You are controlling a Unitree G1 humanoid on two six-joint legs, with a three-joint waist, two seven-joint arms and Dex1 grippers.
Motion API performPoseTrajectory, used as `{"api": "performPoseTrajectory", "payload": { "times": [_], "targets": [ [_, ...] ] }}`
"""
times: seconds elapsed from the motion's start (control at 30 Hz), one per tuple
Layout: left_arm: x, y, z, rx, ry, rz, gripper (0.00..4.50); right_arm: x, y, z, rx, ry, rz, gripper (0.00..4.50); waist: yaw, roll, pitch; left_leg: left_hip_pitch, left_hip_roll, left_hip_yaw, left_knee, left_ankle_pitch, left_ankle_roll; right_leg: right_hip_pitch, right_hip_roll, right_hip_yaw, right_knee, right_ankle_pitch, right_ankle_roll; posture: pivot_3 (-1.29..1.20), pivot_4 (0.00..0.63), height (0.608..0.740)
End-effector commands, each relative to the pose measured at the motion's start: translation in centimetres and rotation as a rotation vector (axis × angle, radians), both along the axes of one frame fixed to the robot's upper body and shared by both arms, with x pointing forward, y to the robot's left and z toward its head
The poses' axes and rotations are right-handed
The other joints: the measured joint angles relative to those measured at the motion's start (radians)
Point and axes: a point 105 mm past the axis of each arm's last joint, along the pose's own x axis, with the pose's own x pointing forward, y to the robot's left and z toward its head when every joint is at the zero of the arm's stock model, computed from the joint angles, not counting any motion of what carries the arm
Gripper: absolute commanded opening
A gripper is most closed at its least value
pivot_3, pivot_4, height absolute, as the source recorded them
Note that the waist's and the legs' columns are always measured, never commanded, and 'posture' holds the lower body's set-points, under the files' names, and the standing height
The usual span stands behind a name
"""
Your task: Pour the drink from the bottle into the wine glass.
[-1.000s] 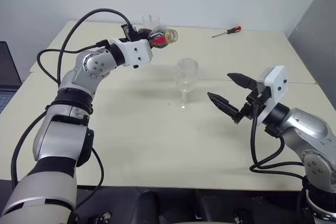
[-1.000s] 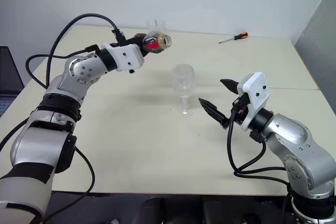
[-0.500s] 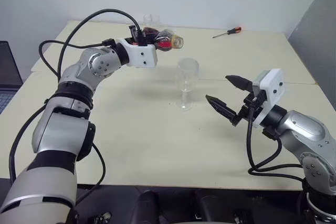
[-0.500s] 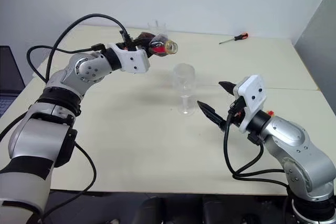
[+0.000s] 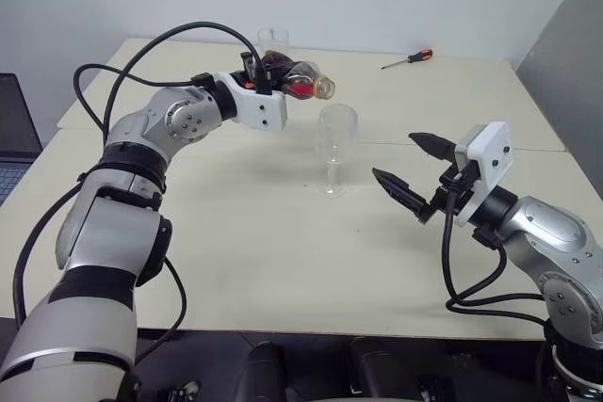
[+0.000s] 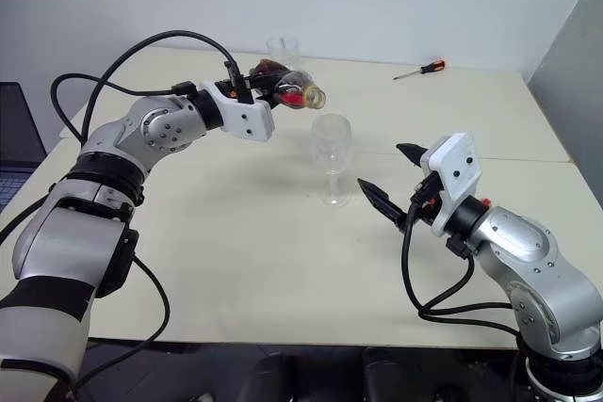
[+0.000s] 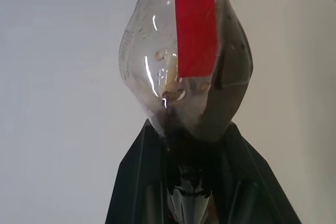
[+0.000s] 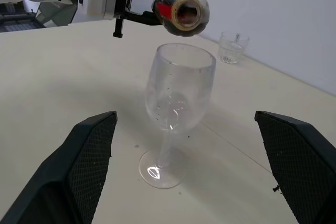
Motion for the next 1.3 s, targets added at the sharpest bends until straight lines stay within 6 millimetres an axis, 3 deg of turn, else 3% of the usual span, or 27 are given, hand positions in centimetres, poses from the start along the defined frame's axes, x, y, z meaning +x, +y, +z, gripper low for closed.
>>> {"api": "performPoseTrajectory", "payload": {
  "times": [0.03,1.3],
  "targets": [
    [-0.43,-0.54,3.20,-0.025,-0.107,-0.029,0.69,-0.16,0.06,0.83,-0.006,-0.044,0.003,4.50,0.000,0.000,0.000,0.000,0.000,0.000,0.000,0.000,0.000,0.000,0.000,0.000,0.000,0.000,0.000,0.00,0.150,0.740],
    [-0.56,-0.83,3.51,0.060,-0.171,-0.043,0.69,0.17,-0.10,1.14,-0.017,-0.062,-0.023,4.50,0.000,0.000,0.000,0.000,-0.001,-0.001,0.002,0.000,0.000,0.000,0.000,-0.001,0.005,0.000,0.000,0.00,0.150,0.740]
  ]
}}
